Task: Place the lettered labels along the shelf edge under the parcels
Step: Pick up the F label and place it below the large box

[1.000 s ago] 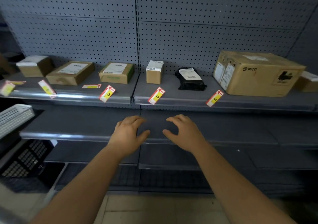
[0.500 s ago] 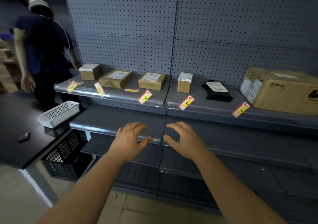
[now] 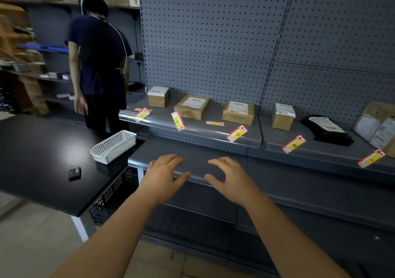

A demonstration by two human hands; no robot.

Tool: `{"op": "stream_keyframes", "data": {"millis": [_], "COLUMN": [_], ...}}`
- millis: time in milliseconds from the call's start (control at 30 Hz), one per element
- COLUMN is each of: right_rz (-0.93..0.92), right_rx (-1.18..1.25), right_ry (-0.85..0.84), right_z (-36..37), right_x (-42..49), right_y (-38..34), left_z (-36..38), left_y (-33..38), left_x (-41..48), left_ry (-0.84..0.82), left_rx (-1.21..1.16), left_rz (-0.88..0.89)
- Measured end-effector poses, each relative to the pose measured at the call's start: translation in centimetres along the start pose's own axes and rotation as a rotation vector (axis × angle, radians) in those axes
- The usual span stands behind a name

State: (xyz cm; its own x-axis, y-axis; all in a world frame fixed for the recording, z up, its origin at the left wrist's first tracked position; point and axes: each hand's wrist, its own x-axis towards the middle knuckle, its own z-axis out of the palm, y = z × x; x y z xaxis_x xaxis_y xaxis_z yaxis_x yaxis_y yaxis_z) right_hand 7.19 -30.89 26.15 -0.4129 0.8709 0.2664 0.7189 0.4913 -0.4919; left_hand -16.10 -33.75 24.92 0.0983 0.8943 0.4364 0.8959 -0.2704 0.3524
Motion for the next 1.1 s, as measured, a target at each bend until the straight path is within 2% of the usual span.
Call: {"op": "stream_keyframes", "data": {"millis": [267, 500, 833, 1100], "right_rz": [0.033, 0.042, 0.061, 0.057], "right_rx": [-0.049, -0.054, -0.052, -0.096], "right_ry": [-0.005, -0.004, 0.137, 0.158], "right_z": [3.8, 4.8, 0.9, -1.1], "right_x": [4.0, 8.1, 16.6, 20.9], "right_y": [-3.1, -1.5, 4.5, 8.4], "left_z": [-0.9, 1.9, 4.7, 7.2], "left_y": [-6.6, -9.1, -8.0, -7.1], "left_x": [1.2, 5.0, 18.4, 24.8], "left_ry": [-0.028, -0.025, -0.011, -0.017], "left_rx": [-0.025, -0.074, -0.068, -0.066], "left_rz": [0.039, 0.052, 0.126, 0.15]}}
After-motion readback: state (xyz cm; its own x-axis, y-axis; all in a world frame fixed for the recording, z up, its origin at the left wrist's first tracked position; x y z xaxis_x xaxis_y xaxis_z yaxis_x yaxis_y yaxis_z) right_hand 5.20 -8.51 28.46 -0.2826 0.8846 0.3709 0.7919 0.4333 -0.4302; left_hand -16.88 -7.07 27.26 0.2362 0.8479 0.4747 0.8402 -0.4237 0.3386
